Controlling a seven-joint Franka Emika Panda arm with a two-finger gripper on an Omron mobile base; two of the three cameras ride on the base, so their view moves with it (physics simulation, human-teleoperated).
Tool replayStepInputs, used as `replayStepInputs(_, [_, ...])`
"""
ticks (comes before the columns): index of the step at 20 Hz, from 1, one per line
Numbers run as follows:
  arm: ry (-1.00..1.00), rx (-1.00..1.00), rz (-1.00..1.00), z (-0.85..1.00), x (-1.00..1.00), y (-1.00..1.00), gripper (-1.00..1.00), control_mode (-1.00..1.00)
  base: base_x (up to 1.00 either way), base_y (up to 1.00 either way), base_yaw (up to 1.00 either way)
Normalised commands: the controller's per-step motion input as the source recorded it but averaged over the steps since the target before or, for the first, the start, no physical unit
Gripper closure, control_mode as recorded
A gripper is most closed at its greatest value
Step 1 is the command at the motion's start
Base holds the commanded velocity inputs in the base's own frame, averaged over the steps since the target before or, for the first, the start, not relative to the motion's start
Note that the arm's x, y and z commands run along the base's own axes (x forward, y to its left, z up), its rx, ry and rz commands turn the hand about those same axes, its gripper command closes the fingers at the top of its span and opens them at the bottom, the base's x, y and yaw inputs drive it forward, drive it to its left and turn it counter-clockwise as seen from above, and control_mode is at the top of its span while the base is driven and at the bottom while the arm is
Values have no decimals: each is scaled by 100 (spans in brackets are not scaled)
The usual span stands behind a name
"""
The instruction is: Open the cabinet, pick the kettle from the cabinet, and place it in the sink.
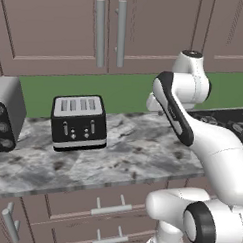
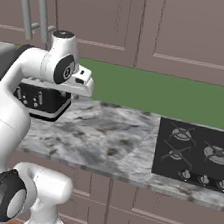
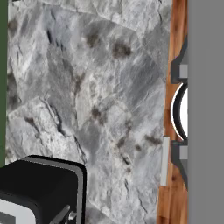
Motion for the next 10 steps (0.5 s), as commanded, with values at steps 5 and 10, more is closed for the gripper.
replayStepInputs(5, [0,0,0,0,-8,0,-100,-100,0,0,0])
replayStepInputs(10, [-12,0,0,0,-19,6,-100,-100,0,0,0])
